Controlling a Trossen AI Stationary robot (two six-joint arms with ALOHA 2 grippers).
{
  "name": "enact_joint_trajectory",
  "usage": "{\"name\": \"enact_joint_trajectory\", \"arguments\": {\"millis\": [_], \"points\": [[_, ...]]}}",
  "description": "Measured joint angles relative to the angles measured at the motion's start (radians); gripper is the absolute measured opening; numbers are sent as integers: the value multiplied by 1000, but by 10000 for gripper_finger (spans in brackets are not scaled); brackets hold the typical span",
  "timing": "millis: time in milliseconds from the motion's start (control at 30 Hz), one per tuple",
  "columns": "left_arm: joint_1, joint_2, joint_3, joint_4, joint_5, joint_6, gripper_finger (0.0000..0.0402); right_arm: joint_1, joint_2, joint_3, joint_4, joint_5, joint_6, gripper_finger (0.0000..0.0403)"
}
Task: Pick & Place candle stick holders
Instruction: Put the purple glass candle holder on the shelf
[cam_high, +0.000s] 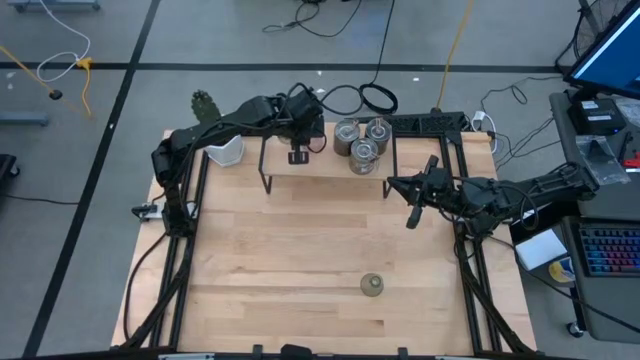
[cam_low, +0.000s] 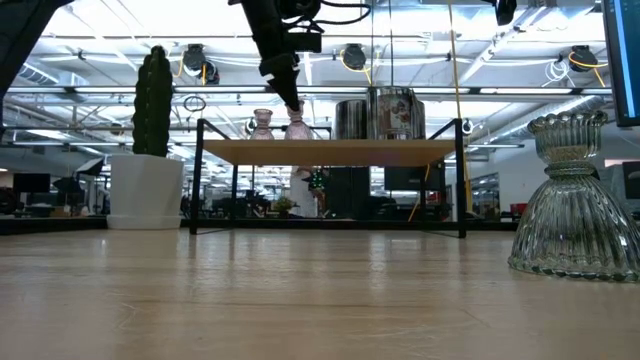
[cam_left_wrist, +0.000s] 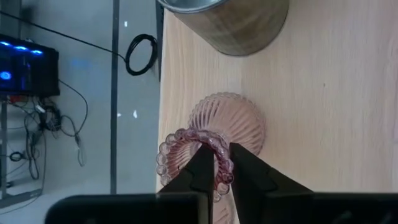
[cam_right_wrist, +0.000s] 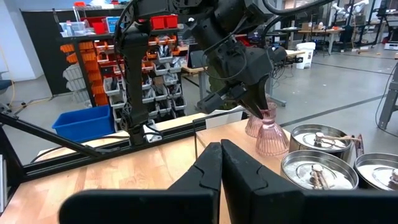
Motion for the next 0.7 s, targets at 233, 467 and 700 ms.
{"name": "enact_joint_trajectory", "arguments": {"millis": [233, 467, 700], "points": [[3, 0, 0, 7, -26, 29, 25, 0, 0, 0, 0, 0, 0, 0], [22, 0, 0, 26, -67, 32, 53, 0, 0, 0, 0, 0, 4, 0], [24, -1, 0, 42, -66, 60, 58, 0, 0, 0, 0, 0, 4, 0]]}}
